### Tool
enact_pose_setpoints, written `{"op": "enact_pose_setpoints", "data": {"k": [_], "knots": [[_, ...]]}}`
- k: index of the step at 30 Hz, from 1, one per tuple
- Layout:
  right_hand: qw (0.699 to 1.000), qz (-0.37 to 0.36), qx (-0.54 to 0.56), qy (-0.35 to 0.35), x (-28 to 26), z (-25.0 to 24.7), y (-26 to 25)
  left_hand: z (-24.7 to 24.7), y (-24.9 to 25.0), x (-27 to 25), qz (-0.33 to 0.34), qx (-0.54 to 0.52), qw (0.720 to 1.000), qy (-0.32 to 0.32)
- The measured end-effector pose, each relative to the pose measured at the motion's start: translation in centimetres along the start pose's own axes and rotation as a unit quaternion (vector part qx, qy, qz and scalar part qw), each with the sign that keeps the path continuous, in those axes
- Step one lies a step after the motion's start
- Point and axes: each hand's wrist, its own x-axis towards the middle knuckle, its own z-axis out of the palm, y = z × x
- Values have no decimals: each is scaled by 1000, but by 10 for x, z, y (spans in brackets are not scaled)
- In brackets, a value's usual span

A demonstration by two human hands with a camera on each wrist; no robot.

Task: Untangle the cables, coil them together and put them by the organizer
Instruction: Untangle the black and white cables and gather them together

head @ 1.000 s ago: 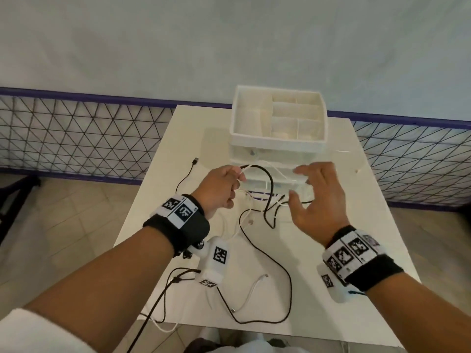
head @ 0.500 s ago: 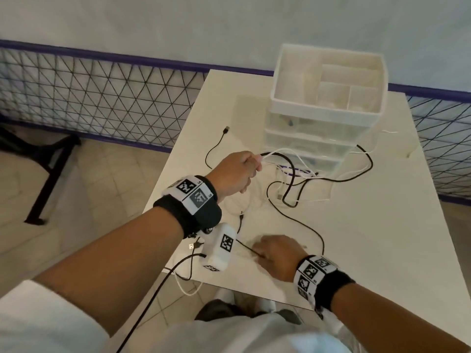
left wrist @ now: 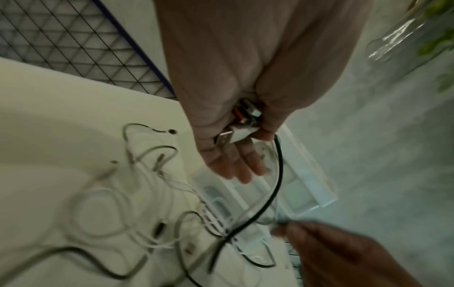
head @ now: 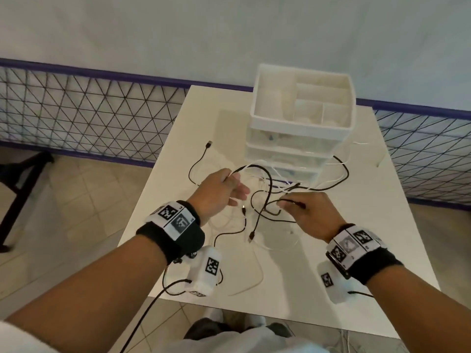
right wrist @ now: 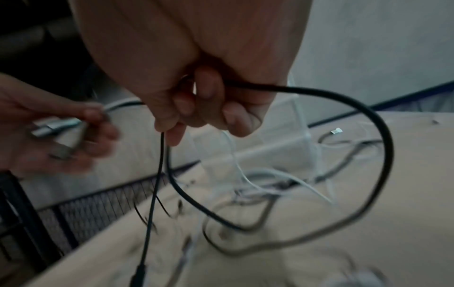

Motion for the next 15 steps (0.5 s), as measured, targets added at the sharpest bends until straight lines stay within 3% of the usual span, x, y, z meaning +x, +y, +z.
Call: {"op": "enact_pose_setpoints", "data": {"k": [3, 6, 9, 12, 15], "knots": [[992, -54, 87, 71, 14, -29, -42, 32, 20, 2, 40, 43, 997, -50], [988, -48, 73, 126, 26, -58, -51, 45, 29, 1, 44, 25, 994, -93], [975, 17, 91, 203, 27, -87, -26, 27, 28, 3, 19, 32, 994, -100], [945, 111, 137, 277, 22, -112, 7, 1, 28, 8, -1, 18, 999, -36], [939, 251, -10, 233, 15, -118, 40, -19, 39, 9, 3, -33, 999, 43]]}}
